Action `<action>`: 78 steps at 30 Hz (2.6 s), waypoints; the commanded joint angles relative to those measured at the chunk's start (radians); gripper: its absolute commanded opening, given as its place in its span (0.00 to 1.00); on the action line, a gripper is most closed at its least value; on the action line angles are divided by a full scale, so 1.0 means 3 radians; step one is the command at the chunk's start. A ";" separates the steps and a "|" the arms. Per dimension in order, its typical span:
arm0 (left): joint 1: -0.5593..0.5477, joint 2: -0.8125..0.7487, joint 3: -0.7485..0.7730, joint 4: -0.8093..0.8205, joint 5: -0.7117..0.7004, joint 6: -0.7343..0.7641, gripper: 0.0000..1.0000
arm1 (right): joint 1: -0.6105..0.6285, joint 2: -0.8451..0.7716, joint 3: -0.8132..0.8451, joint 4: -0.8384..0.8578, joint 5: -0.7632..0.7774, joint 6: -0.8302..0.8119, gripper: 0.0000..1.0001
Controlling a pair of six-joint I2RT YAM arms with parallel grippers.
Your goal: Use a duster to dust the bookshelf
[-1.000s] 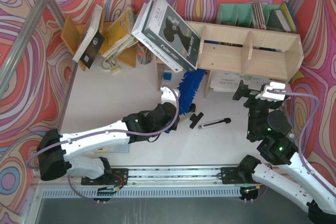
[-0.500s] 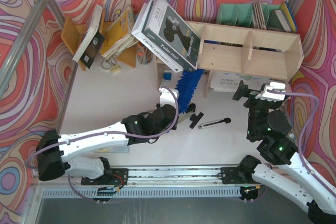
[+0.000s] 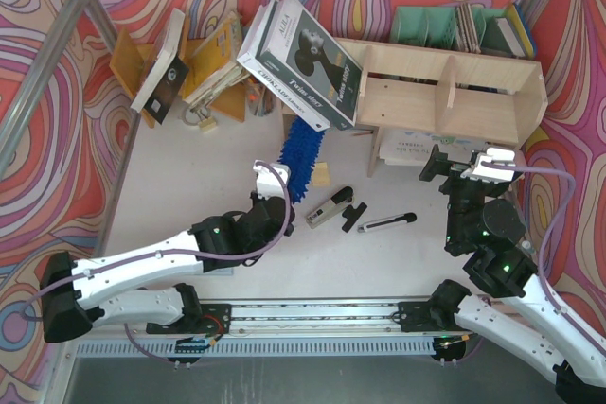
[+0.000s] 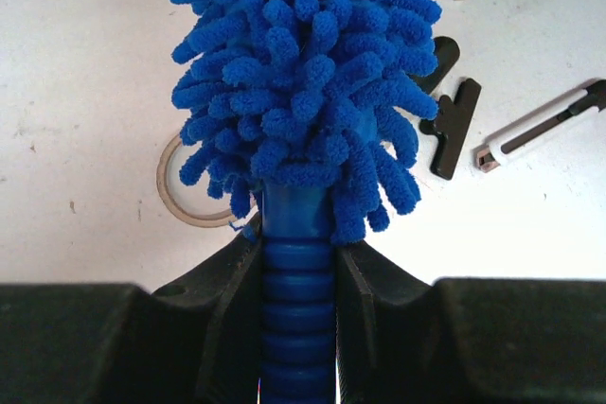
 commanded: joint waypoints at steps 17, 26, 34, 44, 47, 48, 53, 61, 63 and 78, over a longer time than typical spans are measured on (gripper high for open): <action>0.0039 0.0712 0.0428 0.0890 0.0782 0.0193 0.00 | -0.0023 -0.0021 0.0008 -0.0008 0.0021 0.0044 0.99; 0.0031 0.0684 0.0417 0.1024 0.0837 0.0221 0.00 | -0.0024 0.0009 -0.0001 0.0026 0.0016 0.0021 0.99; 0.0033 0.0355 0.0154 0.0897 0.0497 0.0215 0.00 | -0.0024 0.0135 0.0015 0.0020 0.0036 -0.0008 0.99; 0.0153 -0.0142 -0.0200 0.0496 0.0059 0.0011 0.00 | -0.0020 0.0121 -0.0015 0.0095 0.0052 -0.0060 0.99; 0.0188 -0.0357 -0.0327 0.0432 -0.0022 -0.0015 0.00 | -0.0026 0.0143 -0.0011 0.0100 0.0049 -0.0063 0.99; 0.0198 -0.0411 -0.0351 0.0412 -0.0040 -0.0013 0.00 | -0.0024 0.0149 -0.0010 0.0101 0.0049 -0.0062 0.99; 0.0228 -0.0450 -0.0367 0.0452 0.0045 0.0054 0.00 | -0.0028 0.0178 0.0014 0.0055 0.0039 -0.0030 0.99; 0.0228 -0.0050 -0.0160 0.0672 0.0467 0.0134 0.00 | -0.0030 0.0081 0.0022 0.0016 0.0030 0.0024 0.99; 0.0216 0.0027 -0.0130 0.0793 0.0564 0.0139 0.00 | -0.0028 0.0045 0.0020 -0.0001 0.0021 0.0038 0.98; -0.0048 0.0715 0.0450 0.1036 0.0758 0.0363 0.00 | -0.0031 -0.0060 0.0046 -0.0105 -0.0013 0.0125 0.99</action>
